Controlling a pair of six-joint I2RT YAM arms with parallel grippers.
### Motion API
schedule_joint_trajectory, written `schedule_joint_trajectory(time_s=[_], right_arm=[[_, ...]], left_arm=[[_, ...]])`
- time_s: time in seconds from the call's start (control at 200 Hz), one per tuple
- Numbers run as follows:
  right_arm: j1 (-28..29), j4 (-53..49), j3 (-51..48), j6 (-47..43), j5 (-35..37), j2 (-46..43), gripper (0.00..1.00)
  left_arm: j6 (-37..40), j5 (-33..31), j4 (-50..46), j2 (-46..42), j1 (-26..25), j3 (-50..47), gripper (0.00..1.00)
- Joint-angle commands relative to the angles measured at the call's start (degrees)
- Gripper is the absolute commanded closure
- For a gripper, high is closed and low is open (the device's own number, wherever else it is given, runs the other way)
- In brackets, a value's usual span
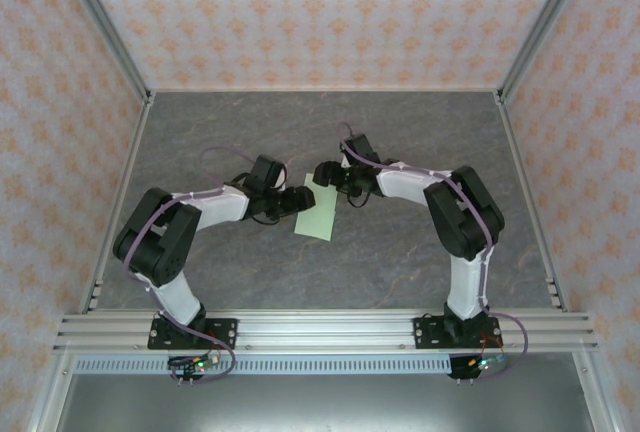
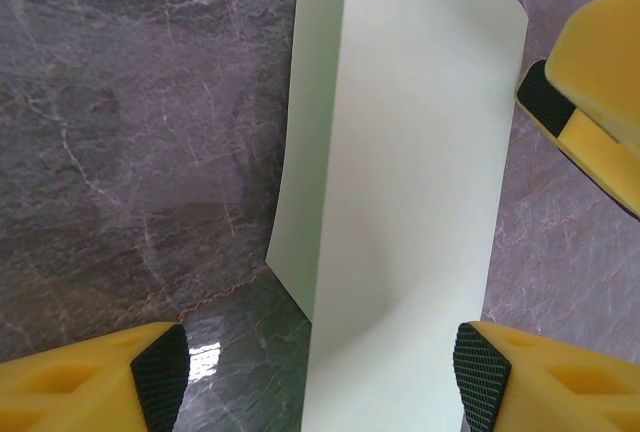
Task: Fold a paper plane with a square sheet of paper (fold left side to right side)
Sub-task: Third fold the triangle at the center of the table.
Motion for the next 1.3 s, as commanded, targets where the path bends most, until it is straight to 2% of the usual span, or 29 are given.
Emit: schedule_joint_trajectory(time_s=[0.0, 0.16, 0.445, 0.681, 0.961, 1.196, 1.296], right_arm=[[-0.5, -0.1, 0.9, -1.3, 0.6, 1.6, 0.28], [-0.5, 0.1, 1.3, -1.2, 0.1, 2.7, 0.28], [-0.4, 0.3, 0.9, -1.2, -0.6, 3.0, 0.29], [-0.5, 0.3, 0.7, -1.4, -1.2, 2.9, 0.29], [-0.5, 1.0, -0.2, -2.3, -0.8, 1.8, 0.28], [-0.5, 1.9, -0.3, -3.8, -0.2, 0.0, 0.26], [-0.5, 1.8, -0.8, -5.3, 0.9, -2.0, 0.23]], left_arm=[[-0.8, 2.1, 3.0, 2.0, 0.0, 0.9, 0.26], [-1.7, 3.9, 4.4, 3.0, 0.0, 1.1, 0.27], [-2.5, 5.2, 5.4, 3.5, 0.0, 1.5, 0.37], [-3.6, 6.4, 6.2, 3.2, 0.0, 1.7, 0.52], [-3.0, 5.2, 4.6, 1.3, -0.1, 0.7, 0.77], [-3.4, 4.1, 5.0, 1.2, -0.7, -1.6, 0.89], [-4.3, 3.9, 5.9, 1.2, -1.6, -2.1, 0.91]])
